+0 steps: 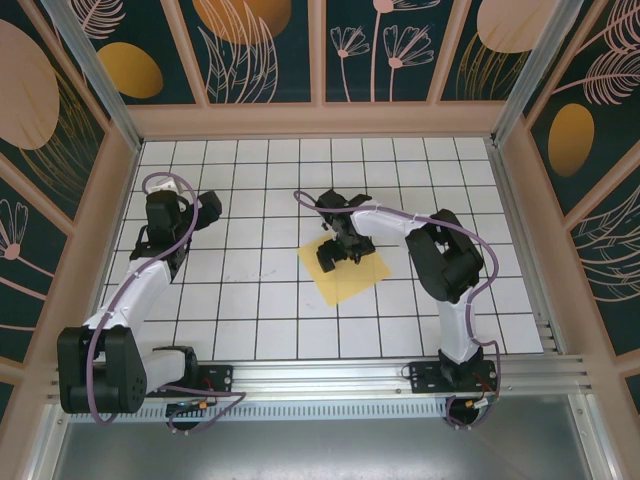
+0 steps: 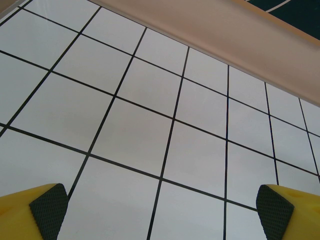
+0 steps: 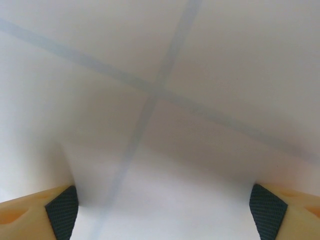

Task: Fold a paper plane with a square sheet of paper (pick it up from the middle)
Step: Fold the square sheet of paper in half at the center of the table.

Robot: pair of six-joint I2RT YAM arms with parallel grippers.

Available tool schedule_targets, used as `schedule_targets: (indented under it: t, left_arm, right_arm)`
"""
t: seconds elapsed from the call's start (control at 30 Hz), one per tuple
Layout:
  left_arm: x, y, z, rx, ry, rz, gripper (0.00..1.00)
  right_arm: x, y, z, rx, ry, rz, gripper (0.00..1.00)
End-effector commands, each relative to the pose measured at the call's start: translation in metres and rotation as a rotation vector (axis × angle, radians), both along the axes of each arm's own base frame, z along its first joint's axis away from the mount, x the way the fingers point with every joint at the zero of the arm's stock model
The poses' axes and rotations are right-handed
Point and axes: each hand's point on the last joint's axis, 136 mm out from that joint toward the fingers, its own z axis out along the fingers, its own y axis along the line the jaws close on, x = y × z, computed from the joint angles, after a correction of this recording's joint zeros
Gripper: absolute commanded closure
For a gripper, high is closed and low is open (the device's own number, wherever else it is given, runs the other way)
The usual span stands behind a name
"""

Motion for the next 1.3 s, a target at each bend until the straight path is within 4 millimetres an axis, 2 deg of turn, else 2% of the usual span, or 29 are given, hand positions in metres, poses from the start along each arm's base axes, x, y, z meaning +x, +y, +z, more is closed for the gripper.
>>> schedule_targets:
  t: [0.0,0.2,0.37,0.53,0.67,0.73,0.87,0.97,1.1,1.27]
  left_arm:
    - [0.003,0.002,0.003,-0.004,-0.003,0.009,0.01]
    - [0.003,0.002,0.003,-0.003,-0.002,0.008,0.01]
    - [0.003,0.002,0.002,-0.003,0.002,0.007,0.01]
    - [0.003,0.0,0.002,-0.009,0.004,0.001,0.02]
    - [0.003,-0.004,0.0,-0.033,0.008,-0.015,0.01]
    - [0.003,-0.008,0.0,-0.053,0.01,-0.033,0.02]
    - [0.003,-0.02,-0.001,-0.105,0.009,-0.079,0.02]
    - [0.003,-0.033,-0.004,-0.172,0.006,-0.13,0.01]
    - [-0.001,-0.049,-0.013,-0.267,0.017,-0.186,0.04]
    - [-0.008,-0.068,-0.024,-0.339,0.032,-0.236,0.06]
  right_arm:
    - [-0.015,-0.015,-0.032,-0.079,0.084,-0.001,0.12]
    - [-0.014,-0.015,-0.032,-0.076,0.079,-0.005,0.2]
    - [-0.008,-0.008,-0.021,-0.039,0.051,-0.014,0.22]
    - [-0.001,0.01,0.0,0.076,0.03,-0.029,0.4]
    - [0.002,0.044,0.028,0.3,0.037,-0.058,0.66]
    - [0.003,0.064,0.049,0.459,0.047,-0.072,0.75]
    - [0.006,0.096,0.098,0.778,0.063,-0.073,0.8]
    - [0.003,0.107,0.123,0.955,0.094,-0.057,0.8]
    - [0.005,0.106,0.115,1.007,0.141,-0.087,0.79]
    - [0.014,0.097,0.081,0.91,0.132,-0.14,0.77]
